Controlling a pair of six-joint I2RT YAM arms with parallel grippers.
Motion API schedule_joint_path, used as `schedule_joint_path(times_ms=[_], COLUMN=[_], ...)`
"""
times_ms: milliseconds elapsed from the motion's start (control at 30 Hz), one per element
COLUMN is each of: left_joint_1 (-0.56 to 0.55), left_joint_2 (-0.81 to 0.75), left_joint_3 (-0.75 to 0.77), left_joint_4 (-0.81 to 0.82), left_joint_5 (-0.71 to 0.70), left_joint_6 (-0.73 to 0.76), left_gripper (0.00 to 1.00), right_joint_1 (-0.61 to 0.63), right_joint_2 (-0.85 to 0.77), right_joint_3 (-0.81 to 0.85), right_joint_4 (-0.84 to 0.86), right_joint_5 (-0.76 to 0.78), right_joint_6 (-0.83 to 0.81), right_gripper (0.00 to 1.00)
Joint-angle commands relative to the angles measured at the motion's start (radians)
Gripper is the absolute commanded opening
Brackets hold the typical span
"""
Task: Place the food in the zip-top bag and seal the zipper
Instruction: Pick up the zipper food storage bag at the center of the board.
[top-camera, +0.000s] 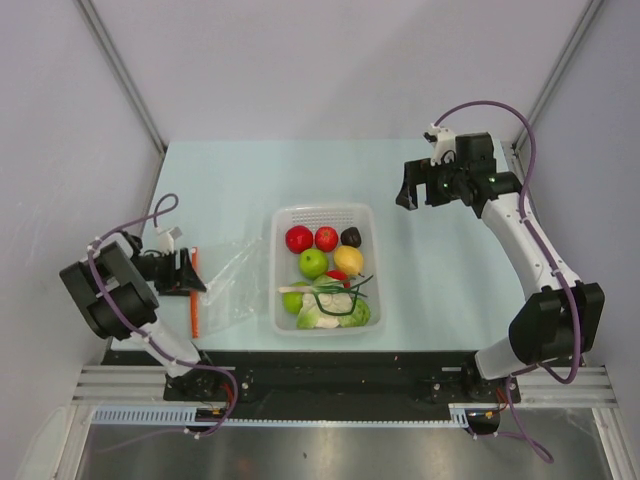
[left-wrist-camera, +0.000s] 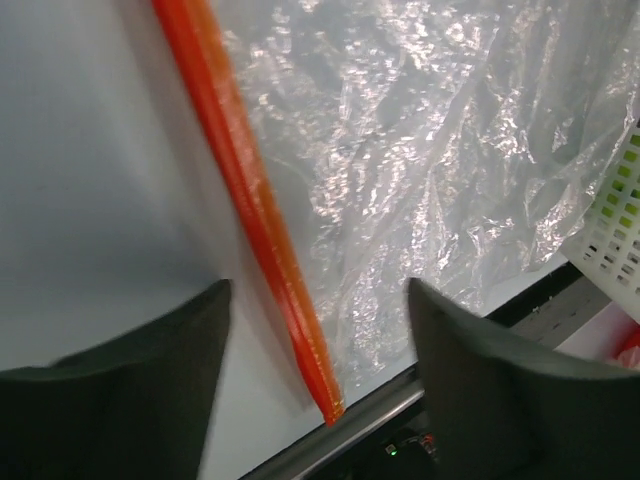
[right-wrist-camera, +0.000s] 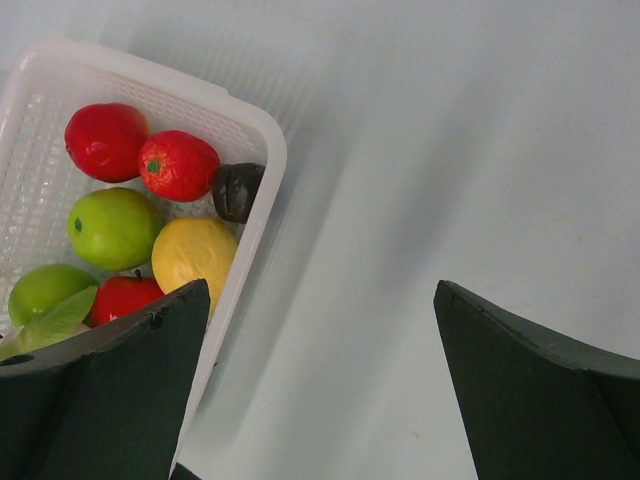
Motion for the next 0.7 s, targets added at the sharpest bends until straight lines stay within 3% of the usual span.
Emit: schedule_joint_path(times_ms=[0,33,67,133,167,200,433,533,667], left_joint_1=[-0.057,-0.056,-0.056,-0.056,-0.057,-0.057,-0.154,-0.278,-0.563], left_joint_2=[-0.032,-0.045,-0.059,-0.119,-0.147,-0.195,-0.383,-0.449,-0.544], left_joint_3=[-0.012,0.003,0.013,0.040,0.053,0.065,0.247,0.347,0.471], left_joint_4=[0.032,0.031,0.020,0.009,-0.003,-0.012,-0.095,-0.081,0.020], left_joint_5=[0.080,0.087,0.093,0.096,0.093,0.088,0.018,-0.051,-0.241], left_joint_6=[-0.012,-0.023,-0.035,-0.049,-0.066,-0.072,-0.103,-0.126,-0.103], left_gripper=[0.58,0.51,0.37,0.22,0.07,0.00,0.00,0.00,0.00], right_joint_1=[0.006,0.006,0.006,0.006,0.008,0.006,0.006,0.005,-0.011], right_joint_2=[0.001,0.000,-0.003,-0.010,-0.016,-0.017,-0.026,-0.030,-0.030], right_joint_3=[0.052,0.052,0.051,0.043,0.041,0.038,0.043,0.074,0.130], right_joint_4=[-0.011,-0.011,-0.011,-0.011,-0.011,-0.009,0.011,0.003,-0.014], right_joint_5=[-0.003,-0.002,0.000,0.001,-0.005,-0.009,-0.101,-0.166,-0.216], right_joint_6=[-0.017,-0.020,-0.020,-0.022,-0.022,-0.020,-0.009,-0.018,-0.040], right_gripper=[1.00,1.00,1.00,1.00,1.00,1.00,1.00,1.00,1.00])
